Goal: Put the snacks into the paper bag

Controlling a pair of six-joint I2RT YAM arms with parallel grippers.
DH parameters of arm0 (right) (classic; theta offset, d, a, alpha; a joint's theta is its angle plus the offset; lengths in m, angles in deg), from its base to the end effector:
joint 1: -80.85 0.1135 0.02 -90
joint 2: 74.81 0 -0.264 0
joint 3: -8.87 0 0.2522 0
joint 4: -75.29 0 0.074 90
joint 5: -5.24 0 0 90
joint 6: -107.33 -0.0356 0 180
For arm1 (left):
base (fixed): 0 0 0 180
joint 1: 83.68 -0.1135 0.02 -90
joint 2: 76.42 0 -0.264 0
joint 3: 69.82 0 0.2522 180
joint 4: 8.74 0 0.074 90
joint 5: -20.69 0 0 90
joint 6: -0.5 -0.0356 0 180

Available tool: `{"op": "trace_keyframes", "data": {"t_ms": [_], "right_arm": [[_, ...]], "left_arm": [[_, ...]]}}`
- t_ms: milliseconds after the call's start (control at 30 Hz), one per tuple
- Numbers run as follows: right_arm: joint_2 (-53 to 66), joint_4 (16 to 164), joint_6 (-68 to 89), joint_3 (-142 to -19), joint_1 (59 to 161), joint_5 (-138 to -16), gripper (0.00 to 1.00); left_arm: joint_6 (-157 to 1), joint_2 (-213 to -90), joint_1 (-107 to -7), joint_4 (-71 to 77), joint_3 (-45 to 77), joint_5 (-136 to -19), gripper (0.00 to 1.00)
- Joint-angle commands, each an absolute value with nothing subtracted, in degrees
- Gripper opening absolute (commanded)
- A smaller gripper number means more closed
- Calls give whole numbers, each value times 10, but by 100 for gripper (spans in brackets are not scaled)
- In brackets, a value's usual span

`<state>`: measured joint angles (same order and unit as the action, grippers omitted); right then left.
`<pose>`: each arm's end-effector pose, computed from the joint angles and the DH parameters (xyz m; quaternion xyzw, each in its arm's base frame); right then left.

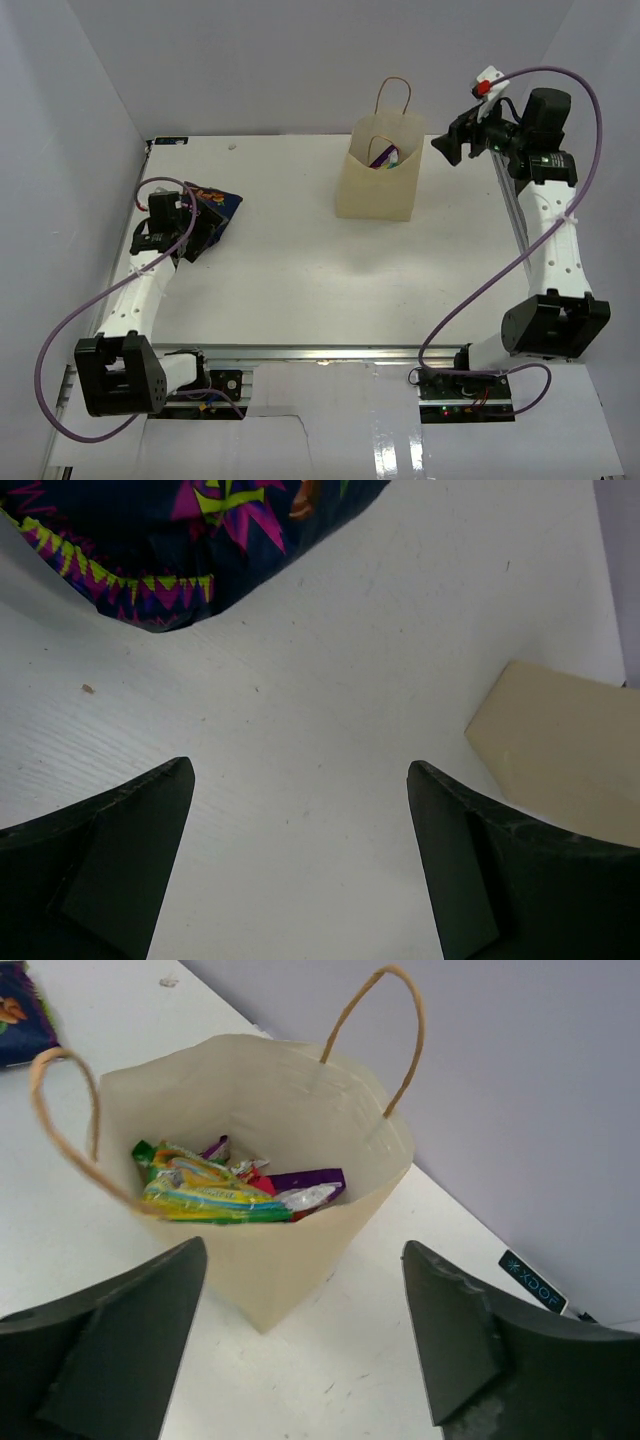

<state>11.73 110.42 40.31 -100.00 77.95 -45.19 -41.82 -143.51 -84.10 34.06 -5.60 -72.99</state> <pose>0.3370 0.0056 0.4504 -0.3361 0.6873 0.1264 0.6314 0.2457 -0.0005 0.2657 -0.3662 0.8502 -0.1784 0.3335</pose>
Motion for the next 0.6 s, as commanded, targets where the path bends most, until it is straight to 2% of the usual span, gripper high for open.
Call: {"op": "trace_keyframes", "data": {"t_ms": [0,33,267,567], "right_arm": [[59,1171,480,-952,758,-383,90],[51,1183,497,-936,757,-375,93],[-5,1247,575,-809,754,-362,94],[-24,1258,571,-778,754,-360,95]], "left_arm": [[-390,-1446,-899,282,-67,-819,98],[-372,-1458,-910,263,-73,-829,98],[-346,-1506,-963,229,-84,-841,98],[-392,-1551,-1005,234,-82,-813,98]]}}
